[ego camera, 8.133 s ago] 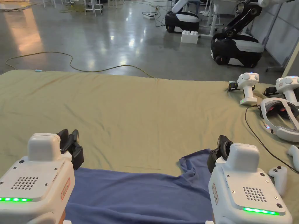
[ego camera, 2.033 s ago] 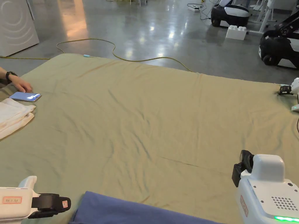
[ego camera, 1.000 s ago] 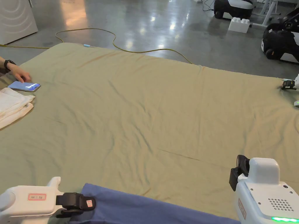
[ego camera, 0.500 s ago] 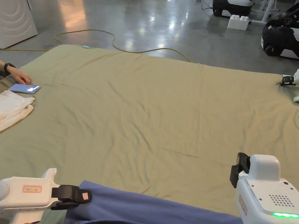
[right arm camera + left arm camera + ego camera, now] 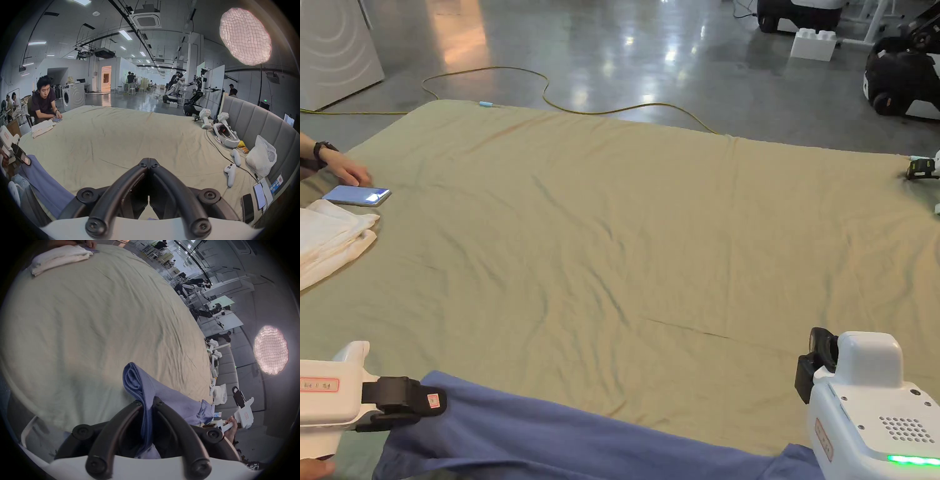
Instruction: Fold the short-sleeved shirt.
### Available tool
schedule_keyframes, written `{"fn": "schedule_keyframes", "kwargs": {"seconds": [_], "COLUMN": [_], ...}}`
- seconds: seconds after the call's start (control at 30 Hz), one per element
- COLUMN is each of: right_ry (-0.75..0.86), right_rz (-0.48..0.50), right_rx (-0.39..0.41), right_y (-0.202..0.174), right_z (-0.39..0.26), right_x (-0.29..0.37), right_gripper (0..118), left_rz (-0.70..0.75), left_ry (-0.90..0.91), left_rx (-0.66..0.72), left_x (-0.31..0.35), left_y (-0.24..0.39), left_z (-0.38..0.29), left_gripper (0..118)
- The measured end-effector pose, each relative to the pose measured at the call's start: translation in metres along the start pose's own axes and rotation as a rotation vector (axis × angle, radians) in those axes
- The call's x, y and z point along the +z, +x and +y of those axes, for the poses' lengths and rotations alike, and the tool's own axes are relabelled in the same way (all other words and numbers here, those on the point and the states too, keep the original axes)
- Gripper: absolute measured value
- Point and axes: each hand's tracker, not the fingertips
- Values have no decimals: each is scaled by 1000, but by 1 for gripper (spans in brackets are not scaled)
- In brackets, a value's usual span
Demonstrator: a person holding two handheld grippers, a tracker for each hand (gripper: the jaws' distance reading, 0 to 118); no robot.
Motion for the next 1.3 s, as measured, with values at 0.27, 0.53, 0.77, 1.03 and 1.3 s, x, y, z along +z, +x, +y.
{"fn": "schedule_keyframes", "kwargs": {"seconds": [0.27, 0.53, 0.77, 1.03, 1.3], "right_ry": [-9, -22, -36, -48, -68], "right_rz": [14, 5, -17, -51, -65], "right_rx": [-1, -9, -23, -33, -35], "right_y": [-2, 5, 17, 29, 36], "right_z": [-3, -7, -11, -16, -21], "right_x": [-3, 0, 6, 16, 20], "right_gripper": [0, 0, 0, 0, 0], "left_rz": [51, -53, -59, 94, 150], "left_ry": [-77, -211, -341, -396, -418], "left_rx": [-132, -291, -326, -419, -439], "left_x": [-11, -56, -126, -211, -233], "left_y": [36, 136, 205, 219, 215], "left_z": [14, -8, -47, -76, -91], "left_gripper": [10, 10, 10, 10, 21]}}
